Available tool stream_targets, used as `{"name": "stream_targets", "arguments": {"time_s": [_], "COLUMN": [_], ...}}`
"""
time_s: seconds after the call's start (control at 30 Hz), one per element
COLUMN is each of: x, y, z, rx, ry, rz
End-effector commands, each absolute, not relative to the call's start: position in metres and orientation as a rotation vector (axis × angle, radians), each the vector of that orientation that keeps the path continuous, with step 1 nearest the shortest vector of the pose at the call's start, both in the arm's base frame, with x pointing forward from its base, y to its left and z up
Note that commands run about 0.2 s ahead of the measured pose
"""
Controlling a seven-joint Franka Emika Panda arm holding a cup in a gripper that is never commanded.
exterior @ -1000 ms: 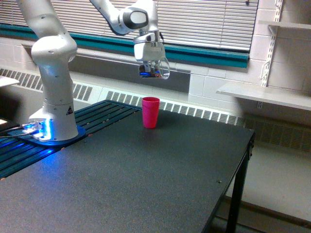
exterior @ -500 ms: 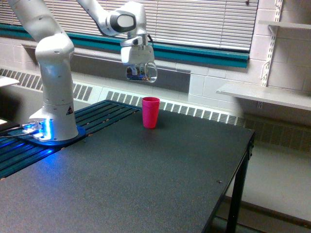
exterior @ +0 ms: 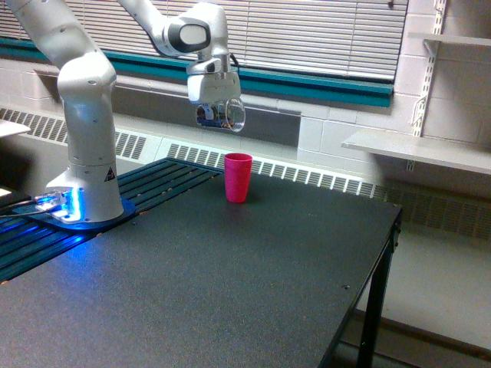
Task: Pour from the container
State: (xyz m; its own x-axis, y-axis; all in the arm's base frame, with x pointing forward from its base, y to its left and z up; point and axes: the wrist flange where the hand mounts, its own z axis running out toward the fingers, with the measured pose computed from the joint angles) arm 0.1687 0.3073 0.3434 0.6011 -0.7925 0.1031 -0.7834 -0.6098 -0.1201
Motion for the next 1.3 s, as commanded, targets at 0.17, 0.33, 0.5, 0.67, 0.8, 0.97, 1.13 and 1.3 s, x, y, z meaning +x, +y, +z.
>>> {"name": "stream_targets", "arguments": {"time_s": [0.17, 0.33, 0.5, 0.67, 0.8, 0.97, 1.13, 1.3], "x": [0.184, 0.189, 0.191, 0.195, 0.192, 0.187, 0.181, 0.178], "y": [0.316, 0.322, 0.329, 0.332, 0.334, 0.339, 0.343, 0.345], "z": [0.343, 0.341, 0.341, 0.341, 0.339, 0.337, 0.335, 0.333], "rx": [-2.749, -2.732, -2.712, -2.694, -2.687, -2.679, -2.671, -2.657], "ry": [1.324, 1.347, 1.361, 1.394, 1.418, 1.431, 1.437, 1.452], "rz": [-0.161, -0.133, -0.111, -0.101, -0.098, -0.098, -0.078, -0.065]}}
